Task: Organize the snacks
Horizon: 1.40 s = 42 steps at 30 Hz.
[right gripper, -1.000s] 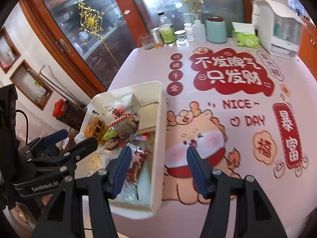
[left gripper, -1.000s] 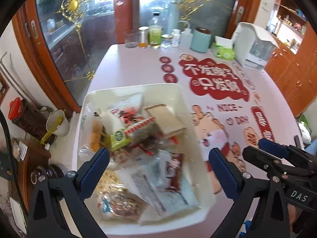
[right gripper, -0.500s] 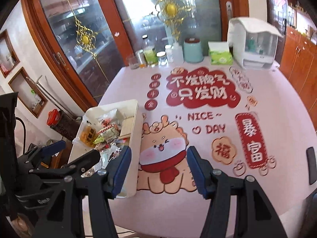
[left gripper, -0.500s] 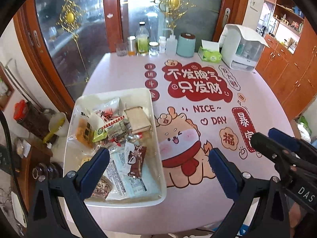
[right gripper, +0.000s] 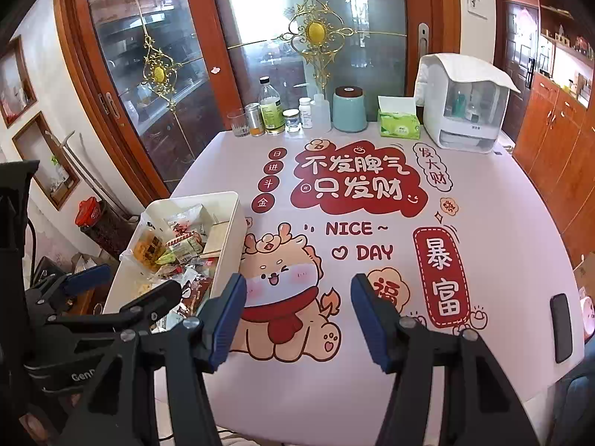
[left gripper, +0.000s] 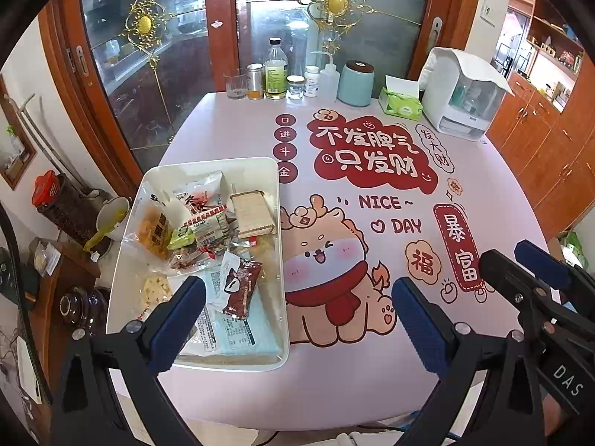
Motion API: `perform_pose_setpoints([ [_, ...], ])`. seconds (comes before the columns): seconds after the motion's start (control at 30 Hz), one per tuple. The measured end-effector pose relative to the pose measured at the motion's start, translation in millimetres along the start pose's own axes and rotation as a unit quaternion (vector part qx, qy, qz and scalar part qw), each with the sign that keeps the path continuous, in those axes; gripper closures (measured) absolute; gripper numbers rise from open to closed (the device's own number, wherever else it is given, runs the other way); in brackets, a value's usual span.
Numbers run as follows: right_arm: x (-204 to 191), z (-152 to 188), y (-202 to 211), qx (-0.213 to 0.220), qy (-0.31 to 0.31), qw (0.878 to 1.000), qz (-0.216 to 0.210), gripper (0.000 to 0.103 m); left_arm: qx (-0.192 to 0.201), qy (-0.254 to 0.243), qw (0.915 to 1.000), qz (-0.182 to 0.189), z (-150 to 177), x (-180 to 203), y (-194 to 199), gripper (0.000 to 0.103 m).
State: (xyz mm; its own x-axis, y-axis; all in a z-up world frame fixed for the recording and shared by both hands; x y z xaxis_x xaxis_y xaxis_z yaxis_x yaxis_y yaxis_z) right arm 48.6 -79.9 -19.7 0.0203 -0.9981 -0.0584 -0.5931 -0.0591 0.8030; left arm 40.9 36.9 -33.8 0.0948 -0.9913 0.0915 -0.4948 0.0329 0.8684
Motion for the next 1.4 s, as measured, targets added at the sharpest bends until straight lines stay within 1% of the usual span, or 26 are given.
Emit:
perform_pose_setpoints([
  [0.13,-2.5,-2.0,-1.0,0.003,0.005,1.0,-0.001,0.044,-0.001,0.004,1.0,-0.008,0.8,-3.7,-0.3,0.003],
  [0.4,-11.6,-6.0,-9.4,-0.005,0.005,1.0,-0.008,0.044,-0.003,0.007,0.9997,-0.024,-1.6,-14.0,-1.3,0.003],
  [0.57,-14.1,-7.2,-12.5,-0.007,-0.001,1.0,-0.003,0.044,-0.003,0.007,0.9997,-0.024,-2.0,-13.7,-1.9,0.003],
  [0.9,-14.7,-7.6,-13.7,-0.006,-0.012,1.0,0.012,0.044,-0.003,-0.013,0.9997,-0.023,-7.8,-16.6,-6.4,0.003],
  [1.4,-16.6,-6.9,-15.1,-0.01,-0.014,1.0,0.016,0.044,-0.004,-0.012,0.9996,-0.025,-8.0,-18.7,-8.7,0.003],
])
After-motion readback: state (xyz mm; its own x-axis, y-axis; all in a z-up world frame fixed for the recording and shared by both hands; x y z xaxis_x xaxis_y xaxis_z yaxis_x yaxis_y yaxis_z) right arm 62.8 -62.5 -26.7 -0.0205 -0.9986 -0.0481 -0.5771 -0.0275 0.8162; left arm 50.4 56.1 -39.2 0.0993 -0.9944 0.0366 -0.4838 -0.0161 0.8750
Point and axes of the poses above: each gripper's, at about its wrist camera, not at the fingertips, and y roughly against the way its jaws point, x to its right, z to its underside, the point moved 1 cm from there along -y, roughly the way its jaws point, and after that the axes turned 5 degrees about -x, right-handed, at the moved point
